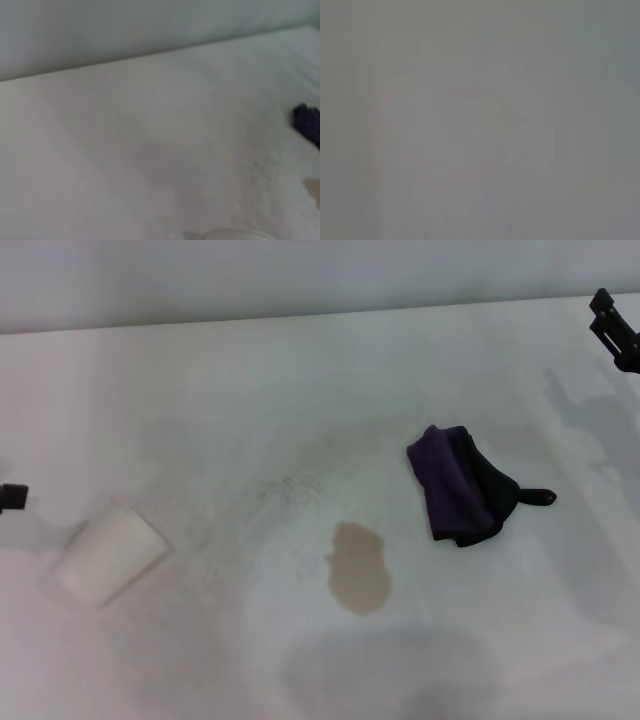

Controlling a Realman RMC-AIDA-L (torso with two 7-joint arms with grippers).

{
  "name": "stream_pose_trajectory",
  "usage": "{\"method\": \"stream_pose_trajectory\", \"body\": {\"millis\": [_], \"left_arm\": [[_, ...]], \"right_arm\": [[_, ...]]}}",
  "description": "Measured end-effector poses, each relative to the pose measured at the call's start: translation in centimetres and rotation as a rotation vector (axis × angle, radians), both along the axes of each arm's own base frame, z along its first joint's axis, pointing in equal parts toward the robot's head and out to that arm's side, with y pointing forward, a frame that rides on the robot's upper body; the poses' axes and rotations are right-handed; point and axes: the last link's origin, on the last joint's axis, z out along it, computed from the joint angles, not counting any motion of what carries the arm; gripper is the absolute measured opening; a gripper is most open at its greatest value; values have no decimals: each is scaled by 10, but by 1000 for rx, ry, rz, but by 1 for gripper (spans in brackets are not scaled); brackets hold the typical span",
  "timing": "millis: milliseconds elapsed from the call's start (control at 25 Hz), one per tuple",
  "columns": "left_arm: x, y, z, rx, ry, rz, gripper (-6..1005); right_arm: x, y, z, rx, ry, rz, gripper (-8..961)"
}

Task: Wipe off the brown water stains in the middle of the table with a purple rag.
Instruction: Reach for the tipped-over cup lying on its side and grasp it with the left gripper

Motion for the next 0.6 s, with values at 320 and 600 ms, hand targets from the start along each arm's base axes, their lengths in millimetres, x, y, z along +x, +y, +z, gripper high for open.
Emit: {"method": "stream_pose_trajectory", "body": {"millis": [320,600], "left_arm": [[10,1,-34,-135,83,-73,892],[6,-4,-71,-191,130,-79,891]], "right_arm": [[0,-4,0,13,21,4,829],[1,-8,-1,14,29,2,829]]}}
